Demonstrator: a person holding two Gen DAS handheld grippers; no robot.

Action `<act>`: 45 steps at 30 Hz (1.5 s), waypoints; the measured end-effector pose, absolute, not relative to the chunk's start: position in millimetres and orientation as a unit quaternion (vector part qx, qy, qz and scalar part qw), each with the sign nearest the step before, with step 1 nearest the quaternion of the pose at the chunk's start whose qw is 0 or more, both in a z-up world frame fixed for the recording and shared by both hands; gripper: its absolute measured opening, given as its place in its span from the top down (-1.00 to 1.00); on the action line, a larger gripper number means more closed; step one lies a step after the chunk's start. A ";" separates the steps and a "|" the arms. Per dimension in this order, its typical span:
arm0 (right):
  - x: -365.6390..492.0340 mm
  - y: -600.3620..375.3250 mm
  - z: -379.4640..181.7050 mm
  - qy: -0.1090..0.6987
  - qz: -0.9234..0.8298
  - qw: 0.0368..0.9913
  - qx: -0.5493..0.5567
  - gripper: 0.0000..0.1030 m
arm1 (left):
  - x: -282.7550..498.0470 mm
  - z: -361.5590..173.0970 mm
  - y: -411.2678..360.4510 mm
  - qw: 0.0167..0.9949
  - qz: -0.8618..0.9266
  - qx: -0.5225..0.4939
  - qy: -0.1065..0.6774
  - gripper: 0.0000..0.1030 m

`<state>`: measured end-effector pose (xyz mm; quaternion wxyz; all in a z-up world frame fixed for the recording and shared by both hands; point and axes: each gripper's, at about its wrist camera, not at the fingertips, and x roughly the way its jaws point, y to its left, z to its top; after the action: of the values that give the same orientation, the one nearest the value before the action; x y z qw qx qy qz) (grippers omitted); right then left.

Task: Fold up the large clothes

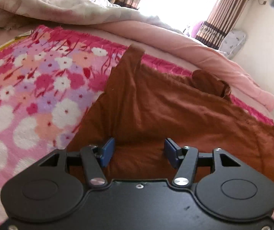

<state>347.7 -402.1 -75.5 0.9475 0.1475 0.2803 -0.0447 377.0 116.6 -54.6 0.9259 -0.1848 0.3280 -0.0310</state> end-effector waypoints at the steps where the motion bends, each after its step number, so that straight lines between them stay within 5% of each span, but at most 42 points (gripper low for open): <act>1: 348.1 -404.7 -82.3 0.282 -0.043 0.946 0.154 0.49 | 376.1 -57.2 115.5 0.929 -0.028 -0.183 0.322 -0.13; 6: 344.4 -408.7 -94.4 0.271 -0.051 0.946 0.171 0.70 | 385.8 -50.8 114.3 0.919 -0.022 -0.191 0.343 -0.13; 14: 365.7 -408.5 -36.0 0.242 -0.050 0.958 0.149 0.48 | 436.1 13.1 115.1 0.936 -0.041 -0.139 0.321 -0.13; 27: 477.7 -407.8 -64.5 0.307 -0.066 0.936 0.162 0.49 | 528.2 -39.5 116.0 0.905 -0.045 -0.153 0.394 -0.13; 37: 471.9 -421.1 -79.5 0.303 -0.049 0.928 0.210 0.51 | 518.1 -29.3 115.3 0.912 -0.049 -0.142 0.381 -0.14; 45: 381.9 -411.8 -29.8 0.244 -0.027 0.949 0.196 0.37 | 413.5 19.3 115.7 0.939 -0.048 -0.122 0.319 -0.14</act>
<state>381.9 -411.8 -29.8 0.9493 0.1961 0.2441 -0.0272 413.5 115.7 19.3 0.9386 -0.1218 0.3192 -0.0476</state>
